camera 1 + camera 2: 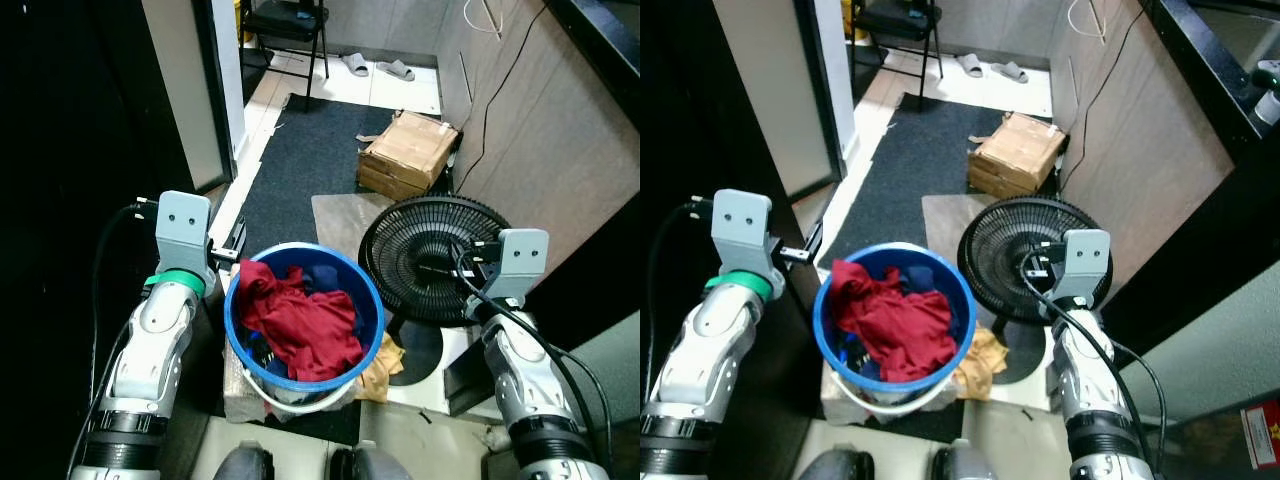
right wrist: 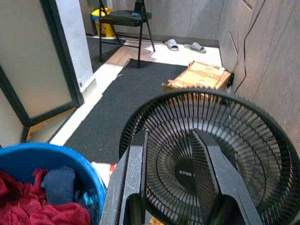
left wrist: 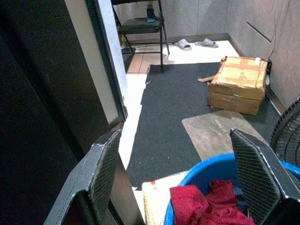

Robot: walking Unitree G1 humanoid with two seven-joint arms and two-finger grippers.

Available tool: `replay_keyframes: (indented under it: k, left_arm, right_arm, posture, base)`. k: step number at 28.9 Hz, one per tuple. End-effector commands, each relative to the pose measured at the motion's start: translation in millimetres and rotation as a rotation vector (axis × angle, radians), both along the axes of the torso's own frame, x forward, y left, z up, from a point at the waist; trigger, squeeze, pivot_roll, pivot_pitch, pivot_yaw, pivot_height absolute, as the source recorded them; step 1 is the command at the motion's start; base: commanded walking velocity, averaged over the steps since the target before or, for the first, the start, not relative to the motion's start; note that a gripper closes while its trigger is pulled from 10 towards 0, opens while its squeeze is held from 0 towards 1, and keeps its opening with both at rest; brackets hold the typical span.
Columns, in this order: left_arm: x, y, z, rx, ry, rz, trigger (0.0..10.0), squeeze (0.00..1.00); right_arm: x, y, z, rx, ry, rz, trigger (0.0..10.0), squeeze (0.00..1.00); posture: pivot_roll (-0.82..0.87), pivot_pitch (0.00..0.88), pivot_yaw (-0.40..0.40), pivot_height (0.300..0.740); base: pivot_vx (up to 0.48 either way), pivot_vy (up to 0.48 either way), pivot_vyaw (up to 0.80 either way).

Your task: Clothes washing

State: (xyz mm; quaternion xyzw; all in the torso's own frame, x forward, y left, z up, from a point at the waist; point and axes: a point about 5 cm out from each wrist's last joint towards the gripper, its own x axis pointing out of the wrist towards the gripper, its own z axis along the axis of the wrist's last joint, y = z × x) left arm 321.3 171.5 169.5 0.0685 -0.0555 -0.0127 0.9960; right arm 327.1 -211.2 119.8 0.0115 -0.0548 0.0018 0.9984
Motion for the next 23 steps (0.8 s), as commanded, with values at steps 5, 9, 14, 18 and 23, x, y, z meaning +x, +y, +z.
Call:
replay_keyframes:
  k: [5, 9, 14, 18, 23]
  left_arm:
    - [-1.0, 1.1, -6.8, 0.012, 0.028, 0.007, 10.0, 0.00]
    - [-1.0, 1.2, -6.8, 0.012, 0.028, 0.007, 10.0, 0.00]
    - [-1.0, 1.0, -6.8, 0.011, 0.028, 0.006, 10.0, 0.00]
    - [-1.1, 0.8, -7.0, 0.010, 0.029, 0.007, 10.0, 0.00]
    - [-1.2, 0.6, -7.0, 0.010, 0.030, 0.007, 10.0, 0.00]
  right_arm:
    - [-2.9, -4.4, -3.4, -0.005, 0.010, -0.011, 10.0, 0.00]
    - [-3.1, -4.2, -3.5, -0.005, 0.011, -0.011, 10.0, 0.00]
    - [-3.3, -4.1, -3.5, -0.005, 0.011, -0.011, 10.0, 0.00]
    - [-3.5, -4.0, -3.5, -0.005, 0.011, -0.010, 10.0, 0.00]
    - [-3.6, -4.0, -3.5, -0.005, 0.011, -0.010, 10.0, 0.00]
  posture:
    - [-0.02, 0.087, 0.012, 0.620]
    - [-0.02, 0.089, 0.012, 0.610]
    - [-0.02, 0.090, 0.013, 0.600]
    - [-0.02, 0.092, 0.013, 0.590]
    - [-0.02, 0.095, 0.012, 0.580]
  base:
    - [0.000, 0.000, 0.00]
    - [0.000, 0.000, 0.00]
    - [0.000, 0.000, 0.00]
    - [0.000, 0.000, 0.00]
    - [0.000, 0.000, 0.00]
